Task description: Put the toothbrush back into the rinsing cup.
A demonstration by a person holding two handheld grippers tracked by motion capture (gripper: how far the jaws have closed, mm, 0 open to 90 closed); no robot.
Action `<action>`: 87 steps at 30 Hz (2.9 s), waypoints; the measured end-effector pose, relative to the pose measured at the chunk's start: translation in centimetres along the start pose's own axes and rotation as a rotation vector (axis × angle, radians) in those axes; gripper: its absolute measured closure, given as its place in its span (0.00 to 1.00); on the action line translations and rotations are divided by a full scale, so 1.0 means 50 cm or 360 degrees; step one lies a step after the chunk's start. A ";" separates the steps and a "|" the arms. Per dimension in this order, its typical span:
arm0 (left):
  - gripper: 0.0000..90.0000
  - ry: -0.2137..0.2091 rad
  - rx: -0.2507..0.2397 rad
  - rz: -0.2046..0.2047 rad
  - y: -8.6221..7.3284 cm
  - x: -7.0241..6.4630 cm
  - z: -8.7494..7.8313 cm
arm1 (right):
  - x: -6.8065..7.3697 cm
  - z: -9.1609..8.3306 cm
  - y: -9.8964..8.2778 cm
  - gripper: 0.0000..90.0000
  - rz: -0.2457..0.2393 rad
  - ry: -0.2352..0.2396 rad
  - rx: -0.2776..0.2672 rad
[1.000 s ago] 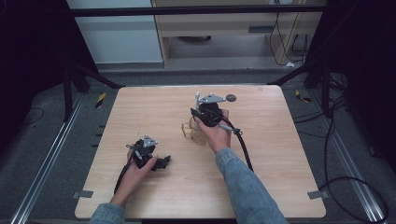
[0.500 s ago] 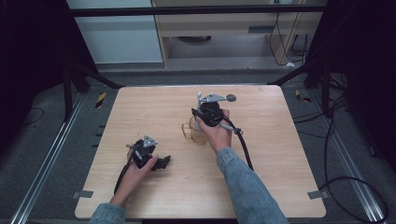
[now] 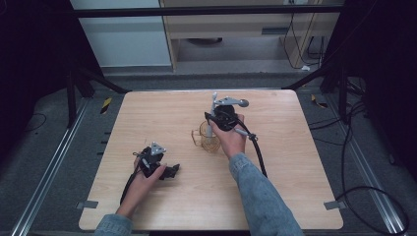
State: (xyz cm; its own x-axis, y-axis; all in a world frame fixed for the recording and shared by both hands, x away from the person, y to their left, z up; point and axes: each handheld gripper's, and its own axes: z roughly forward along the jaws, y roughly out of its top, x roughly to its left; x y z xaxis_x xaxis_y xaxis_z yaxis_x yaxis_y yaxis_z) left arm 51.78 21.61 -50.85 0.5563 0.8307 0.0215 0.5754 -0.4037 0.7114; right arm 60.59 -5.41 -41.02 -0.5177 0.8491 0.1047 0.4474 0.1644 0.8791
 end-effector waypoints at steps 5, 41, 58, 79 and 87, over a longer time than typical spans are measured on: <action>0.00 0.0000 0.0000 0.0000 0.000 0.000 0.000 | -0.004 0.001 0.000 0.73 0.0005 -0.0002 -0.0002; 0.00 0.0000 0.0001 -0.0001 0.000 0.000 0.000 | -0.030 -0.041 -0.030 0.71 0.0076 -0.0015 -0.0054; 0.00 0.0001 0.0001 -0.0001 0.000 0.000 0.000 | -0.037 -0.085 -0.037 0.62 0.0076 -0.0012 -0.0082; 0.00 0.0000 -0.0001 -0.0004 0.000 0.000 0.000 | -0.049 -0.142 -0.050 0.60 0.0020 -0.0047 -0.0073; 0.00 0.0000 0.0000 -0.0002 0.000 0.000 0.000 | -0.058 -0.159 -0.063 0.59 -0.0001 -0.0079 -0.0045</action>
State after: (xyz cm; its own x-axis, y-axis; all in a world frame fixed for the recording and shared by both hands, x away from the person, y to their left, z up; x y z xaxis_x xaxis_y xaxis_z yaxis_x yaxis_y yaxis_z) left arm 51.77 21.60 -50.85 0.5553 0.8314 0.0207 0.5761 -0.4024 0.7115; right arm 54.88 -12.37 -40.42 -0.4807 0.8731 0.0818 0.4260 0.1509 0.8920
